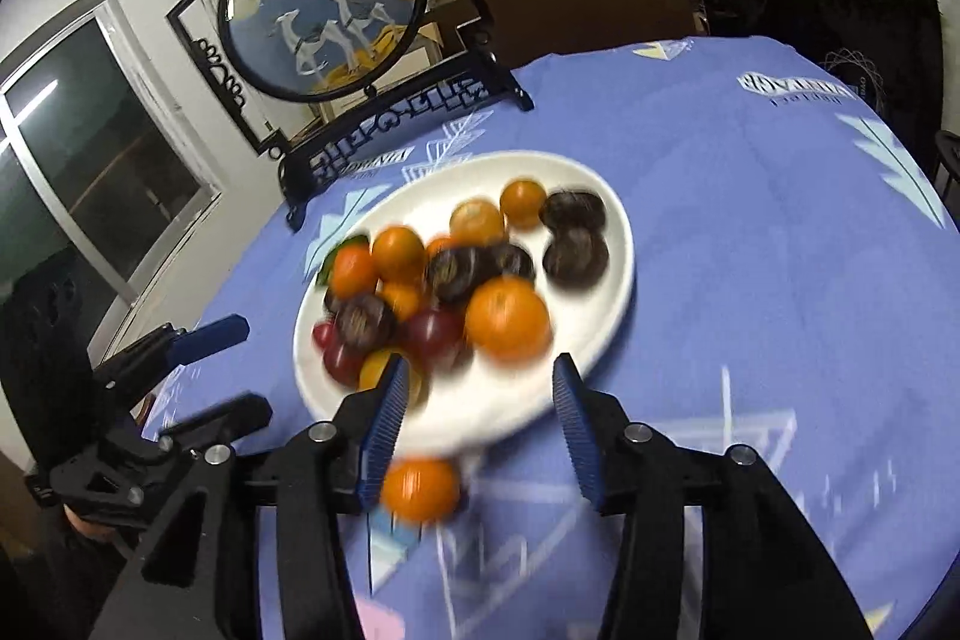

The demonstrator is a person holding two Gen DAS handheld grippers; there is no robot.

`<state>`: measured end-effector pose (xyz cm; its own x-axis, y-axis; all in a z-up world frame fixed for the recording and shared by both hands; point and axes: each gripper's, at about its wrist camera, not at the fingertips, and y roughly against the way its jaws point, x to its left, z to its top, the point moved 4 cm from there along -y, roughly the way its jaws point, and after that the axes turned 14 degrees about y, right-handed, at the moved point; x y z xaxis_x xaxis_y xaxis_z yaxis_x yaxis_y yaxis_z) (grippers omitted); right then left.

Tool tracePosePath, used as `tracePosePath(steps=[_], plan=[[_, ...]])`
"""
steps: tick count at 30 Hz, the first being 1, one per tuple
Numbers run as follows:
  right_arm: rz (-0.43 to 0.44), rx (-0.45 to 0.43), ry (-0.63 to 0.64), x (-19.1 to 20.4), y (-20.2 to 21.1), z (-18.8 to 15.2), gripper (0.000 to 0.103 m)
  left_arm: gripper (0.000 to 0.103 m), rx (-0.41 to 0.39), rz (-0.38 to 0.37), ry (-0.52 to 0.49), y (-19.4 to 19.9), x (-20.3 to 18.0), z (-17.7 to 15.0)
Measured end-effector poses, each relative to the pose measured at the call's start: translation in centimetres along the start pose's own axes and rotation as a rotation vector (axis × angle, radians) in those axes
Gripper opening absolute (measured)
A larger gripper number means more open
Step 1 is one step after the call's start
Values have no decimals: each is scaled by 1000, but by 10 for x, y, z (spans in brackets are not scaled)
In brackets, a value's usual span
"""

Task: Organize fruits
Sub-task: 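Lower both fruits onto the white plate and open both grippers, then grasp an orange with the left gripper while the right gripper grasps a tangerine, then release the orange and tangerine onto the white plate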

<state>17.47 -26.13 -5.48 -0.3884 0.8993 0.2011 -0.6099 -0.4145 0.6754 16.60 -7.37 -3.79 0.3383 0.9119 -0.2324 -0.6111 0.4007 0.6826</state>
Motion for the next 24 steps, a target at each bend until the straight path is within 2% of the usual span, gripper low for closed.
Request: tracePosePath(steps=[3, 6, 9, 12, 13, 18, 22, 24], plan=[[-13, 14, 2, 4, 12, -20, 53, 85, 34, 22, -58, -1, -7, -32], [-15, 19, -10, 4, 21, -33, 53, 83, 49, 43, -77, -8, -7, -45], [-12, 17, -29, 3, 26, -40, 53, 66, 94, 35, -83, -21, -7, -52], [-13, 30, -30, 5, 24, -47, 53, 57, 133, 50, -79, -42, -7, -55], [-14, 36, -29, 6, 22, -48, 53, 44, 151, 43, -62, -48, -5, -52], [-10, 94, 10, 20, 5, -55, 53, 44, 138, -37, 11, -43, 3, -48], [-28, 138, 80, 39, -13, -55, 53, 44, 44, -190, 89, -8, 14, -39], [-26, 145, 94, 46, -19, -53, 53, 44, -17, -216, 92, 8, 17, -36]])
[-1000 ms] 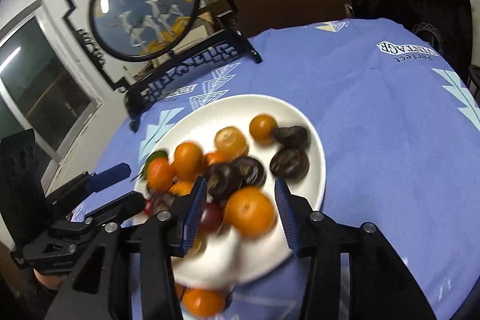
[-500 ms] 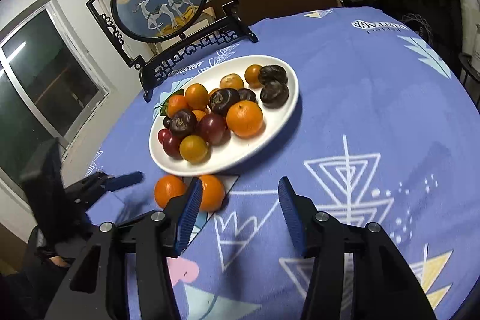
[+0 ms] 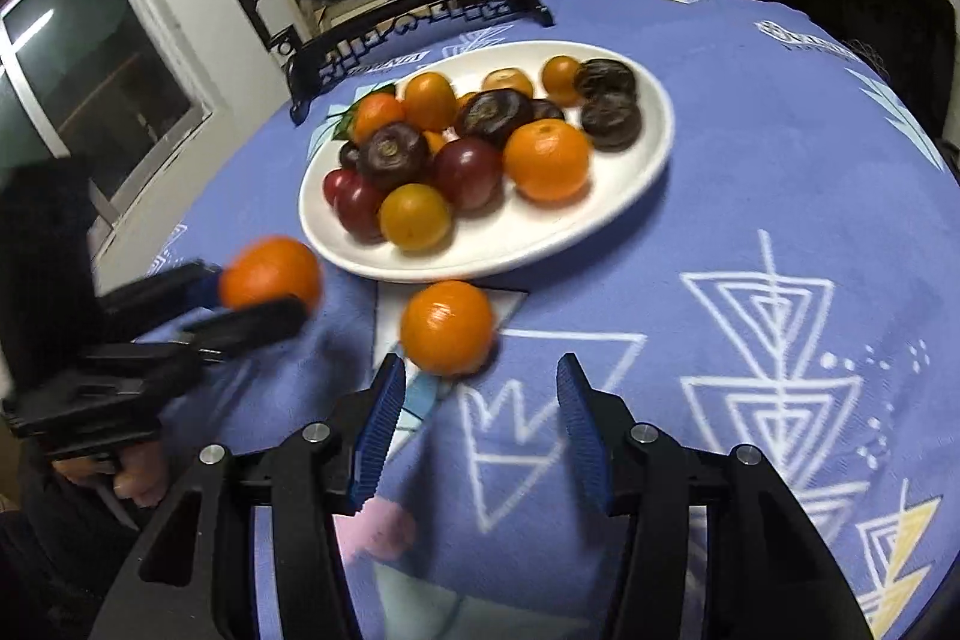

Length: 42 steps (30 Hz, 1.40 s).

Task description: Organize fruits

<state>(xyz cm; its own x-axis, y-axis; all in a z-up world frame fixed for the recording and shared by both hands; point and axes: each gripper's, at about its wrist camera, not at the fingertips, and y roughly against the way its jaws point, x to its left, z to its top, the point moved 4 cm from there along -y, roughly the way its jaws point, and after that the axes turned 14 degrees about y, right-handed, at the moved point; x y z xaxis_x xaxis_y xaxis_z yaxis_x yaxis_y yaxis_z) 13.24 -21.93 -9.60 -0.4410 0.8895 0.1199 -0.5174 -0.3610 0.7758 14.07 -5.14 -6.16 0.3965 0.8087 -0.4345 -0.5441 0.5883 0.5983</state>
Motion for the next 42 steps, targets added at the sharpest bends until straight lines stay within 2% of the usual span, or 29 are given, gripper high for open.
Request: tracePosePath(steps=[2, 6, 7, 9, 13, 15, 19, 24, 28, 32, 33, 34, 35, 37, 39, 42], plan=[[-13, 12, 11, 5, -9, 5, 53, 44, -24, -8, 11, 6, 0, 3], [-46, 51, 39, 14, -31, 12, 53, 44, 25, 50, 61, -6, 13, 3], [-44, 53, 44, 15, -34, 12, 41, 44, 24, 44, 66, -5, 14, 4], [-49, 49, 54, 18, -37, 11, 41, 44, 7, 31, 61, -1, 13, 5], [-9, 9, -2, 11, -21, 6, 40, 44, -13, 28, 47, 3, 10, 5], [35, -36, -18, 10, -2, 3, 40, 44, -15, 27, 58, 4, 12, 6], [60, -110, -49, -7, 29, 4, 40, 44, -39, 34, 86, 10, 14, 11], [58, -140, -77, -36, 35, 42, 41, 44, -73, 68, 85, 10, 7, 48], [60, -134, -129, -57, 9, 83, 41, 44, -79, 107, 70, -10, 8, 84], [46, -140, -172, -72, -16, 110, 42, 44, -36, 138, 125, -42, 25, 108], [44, -141, -185, -75, -20, 114, 45, 46, -23, 149, 137, -48, 29, 111], [40, -143, -189, -77, -21, 115, 51, 55, -18, 157, 153, -52, 32, 113], [39, -150, -188, -77, -20, 116, 52, 61, -31, 163, 158, -52, 33, 113], [48, -156, -173, -72, -16, 112, 56, 90, -80, 185, 141, -41, 31, 109], [45, -154, -155, -64, -8, 101, 60, 96, -107, 205, 126, -29, 29, 103], [38, -159, -141, -50, 10, 73, 75, 98, -90, 214, 114, -10, 24, 79]])
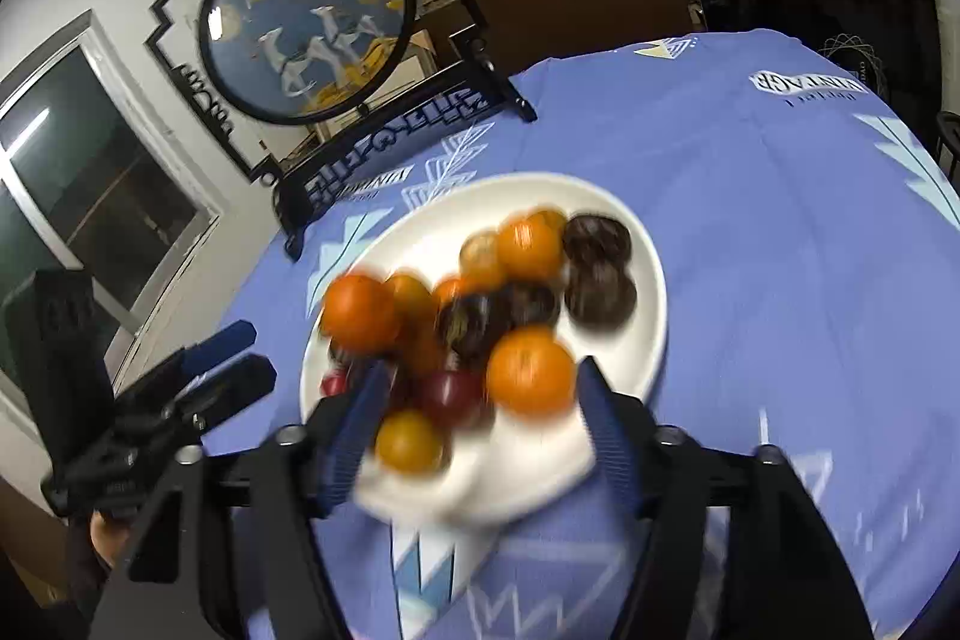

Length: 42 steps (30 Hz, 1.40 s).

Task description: Organize fruits

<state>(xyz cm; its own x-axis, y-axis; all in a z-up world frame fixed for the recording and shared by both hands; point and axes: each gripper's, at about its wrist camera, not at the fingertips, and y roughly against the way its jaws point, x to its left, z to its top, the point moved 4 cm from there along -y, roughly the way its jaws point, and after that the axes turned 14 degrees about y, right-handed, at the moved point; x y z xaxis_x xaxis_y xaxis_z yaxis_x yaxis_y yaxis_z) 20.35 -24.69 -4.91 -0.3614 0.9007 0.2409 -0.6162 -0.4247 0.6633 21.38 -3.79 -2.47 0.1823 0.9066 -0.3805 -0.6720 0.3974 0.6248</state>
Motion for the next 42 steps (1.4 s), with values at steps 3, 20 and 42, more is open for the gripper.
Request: tracePosePath(steps=[3, 20, 42], plan=[[-32, 4, 54, 13, 21, -29, 82, 98, 36, 34, 3, 17, 7, -29], [-169, -154, 194, 78, 143, -99, 100, 98, -124, 235, -20, 147, -21, -114], [-245, -220, 157, 73, 210, -130, 100, 98, -214, 346, -24, 207, -38, -125]])
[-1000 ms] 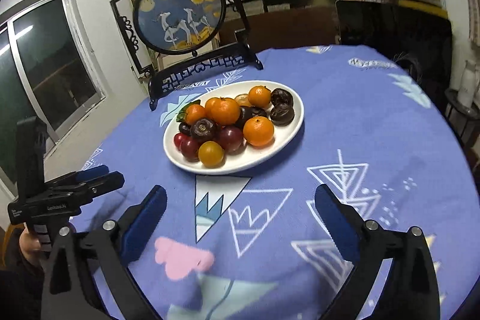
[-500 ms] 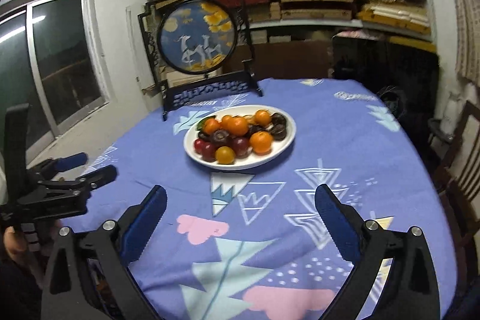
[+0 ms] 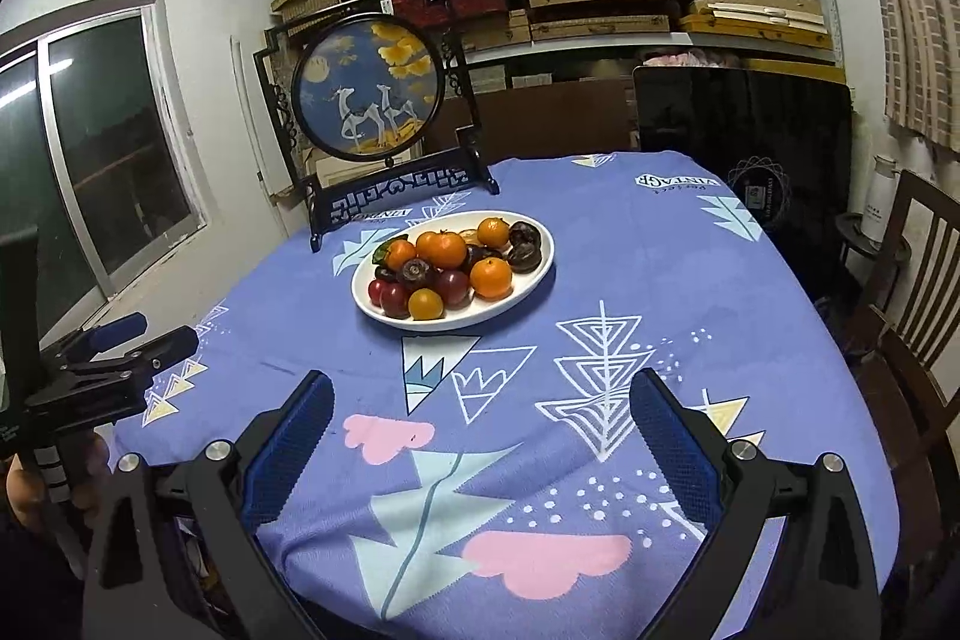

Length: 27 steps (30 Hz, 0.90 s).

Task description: Organize fruits

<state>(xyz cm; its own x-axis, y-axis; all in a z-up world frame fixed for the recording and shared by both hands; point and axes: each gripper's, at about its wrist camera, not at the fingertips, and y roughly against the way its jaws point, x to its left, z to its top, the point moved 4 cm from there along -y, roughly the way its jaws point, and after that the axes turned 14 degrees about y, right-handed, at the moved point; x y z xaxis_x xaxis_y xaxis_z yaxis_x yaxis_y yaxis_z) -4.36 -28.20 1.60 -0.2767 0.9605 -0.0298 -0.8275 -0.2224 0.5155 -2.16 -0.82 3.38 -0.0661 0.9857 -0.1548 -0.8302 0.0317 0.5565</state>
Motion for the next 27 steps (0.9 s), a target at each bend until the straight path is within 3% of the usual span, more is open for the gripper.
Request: tracePosePath(steps=[15, 19, 27], plan=[[18, 22, -20, 2, -3, -4, 100, 98, -2, 6, 14, 4, 8, 0], [13, 27, -24, 1, -6, -5, 100, 98, -50, 31, 10, 7, 9, 1], [14, 33, -29, 0, -8, -7, 100, 98, -23, 18, 20, -1, 11, 4]])
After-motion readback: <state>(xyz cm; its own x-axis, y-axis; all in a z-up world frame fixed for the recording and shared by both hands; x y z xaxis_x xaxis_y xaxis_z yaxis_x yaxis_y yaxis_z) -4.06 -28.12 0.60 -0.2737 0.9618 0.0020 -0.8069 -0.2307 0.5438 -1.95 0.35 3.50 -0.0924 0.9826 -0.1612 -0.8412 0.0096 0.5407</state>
